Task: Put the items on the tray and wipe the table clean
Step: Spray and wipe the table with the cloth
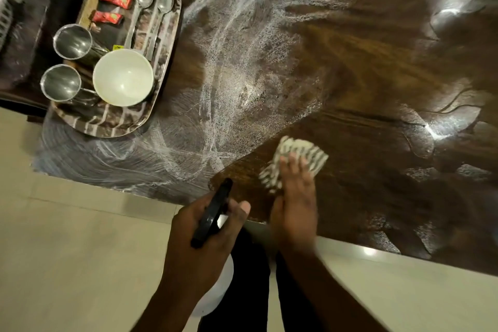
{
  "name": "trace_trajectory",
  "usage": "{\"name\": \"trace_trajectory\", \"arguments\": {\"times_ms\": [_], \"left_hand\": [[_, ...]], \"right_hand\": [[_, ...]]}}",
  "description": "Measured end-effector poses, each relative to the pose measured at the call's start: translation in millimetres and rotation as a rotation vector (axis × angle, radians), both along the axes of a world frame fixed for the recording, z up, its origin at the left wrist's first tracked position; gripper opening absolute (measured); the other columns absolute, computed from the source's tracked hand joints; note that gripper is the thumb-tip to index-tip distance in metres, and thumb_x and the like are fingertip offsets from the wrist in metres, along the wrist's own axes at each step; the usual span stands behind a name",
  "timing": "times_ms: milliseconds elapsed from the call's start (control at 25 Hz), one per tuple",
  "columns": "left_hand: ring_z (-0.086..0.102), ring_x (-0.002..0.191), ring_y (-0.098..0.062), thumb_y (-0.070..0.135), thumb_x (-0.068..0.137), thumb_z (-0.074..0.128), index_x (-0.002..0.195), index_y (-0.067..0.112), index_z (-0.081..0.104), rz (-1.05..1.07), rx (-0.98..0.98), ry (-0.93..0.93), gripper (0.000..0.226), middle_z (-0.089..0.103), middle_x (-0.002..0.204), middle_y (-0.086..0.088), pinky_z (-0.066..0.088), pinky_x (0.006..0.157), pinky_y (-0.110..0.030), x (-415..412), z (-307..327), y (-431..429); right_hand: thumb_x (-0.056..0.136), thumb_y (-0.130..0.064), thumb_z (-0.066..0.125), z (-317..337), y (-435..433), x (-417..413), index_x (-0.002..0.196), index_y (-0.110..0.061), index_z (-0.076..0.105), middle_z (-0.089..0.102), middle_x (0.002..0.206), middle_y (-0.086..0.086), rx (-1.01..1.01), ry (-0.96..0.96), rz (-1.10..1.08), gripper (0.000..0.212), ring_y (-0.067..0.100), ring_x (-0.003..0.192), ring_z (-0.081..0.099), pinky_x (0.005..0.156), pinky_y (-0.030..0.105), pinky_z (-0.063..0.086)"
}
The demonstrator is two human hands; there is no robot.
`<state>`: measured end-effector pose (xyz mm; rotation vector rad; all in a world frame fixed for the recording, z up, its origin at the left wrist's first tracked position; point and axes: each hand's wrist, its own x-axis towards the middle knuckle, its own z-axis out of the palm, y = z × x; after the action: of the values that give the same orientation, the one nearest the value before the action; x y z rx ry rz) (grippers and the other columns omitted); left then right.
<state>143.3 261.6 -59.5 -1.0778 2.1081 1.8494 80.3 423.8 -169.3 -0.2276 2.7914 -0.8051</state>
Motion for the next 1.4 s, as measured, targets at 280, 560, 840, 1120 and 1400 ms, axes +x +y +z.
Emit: {"name": "trace_trajectory", "arguments": {"times_ms": [280,560,840,1120,1400], "left_hand": [[0.046,0.042,-0.004,0.032,0.092,0.081,0.058,0.018,0.054,-0.015,-0.066,-0.015,0.045,0.05,0.045,0.003,0.039,0.048,-0.018,-3.5,-2.4,-10.3],[0.051,0.041,-0.003,0.033,0.088,0.084,0.077,0.013,0.071,-0.055,-0.047,-0.015,0.027,0.062,0.053,-0.001,0.044,0.051,-0.017,4.2,8.5,-24.9],[0.047,0.036,-0.012,0.023,0.091,0.081,0.063,0.015,0.061,0.011,-0.048,0.016,0.035,0.049,0.044,-0.005,0.04,0.046,-0.012,-7.7,15.9,-47.1],[0.044,0.041,-0.009,0.032,0.09,0.082,0.069,0.009,0.063,0.057,0.034,-0.032,0.036,0.047,0.046,-0.005,0.041,0.047,-0.02,-25.0,0.5,-51.7],[0.055,0.04,-0.006,0.036,0.092,0.081,0.068,0.025,0.069,-0.011,-0.08,-0.048,0.029,0.059,0.048,-0.002,0.044,0.046,-0.015,-66.8,6.5,-57.1]], "right_hand": [[0.091,-0.016,0.055,10.1,89.8,16.4,0.165,-0.025,0.037,0.027,0.175,-0.007,0.149,0.023,0.568,0.077,0.019,0.163,0.025,0.131,0.042,0.022],[0.106,-0.024,0.056,5.5,-51.1,29.5,0.164,-0.034,0.037,0.025,0.176,-0.009,-0.014,-0.067,0.155,0.062,0.018,0.166,0.014,0.129,0.053,0.027],[0.101,-0.038,0.036,-0.6,-76.9,-60.3,0.166,-0.028,0.035,0.025,0.177,-0.003,0.084,0.022,0.814,0.066,0.019,0.166,0.012,0.135,0.041,0.011],[0.094,-0.011,0.046,10.6,-52.3,-121.3,0.164,-0.017,0.04,0.031,0.174,0.004,0.089,0.013,-0.154,0.071,0.024,0.165,0.017,0.133,0.049,0.022],[0.1,-0.044,0.057,16.6,-115.7,-92.7,0.161,-0.014,0.043,0.039,0.17,0.008,-0.052,-0.212,1.076,0.07,0.026,0.16,0.03,0.134,0.03,0.008]]}}
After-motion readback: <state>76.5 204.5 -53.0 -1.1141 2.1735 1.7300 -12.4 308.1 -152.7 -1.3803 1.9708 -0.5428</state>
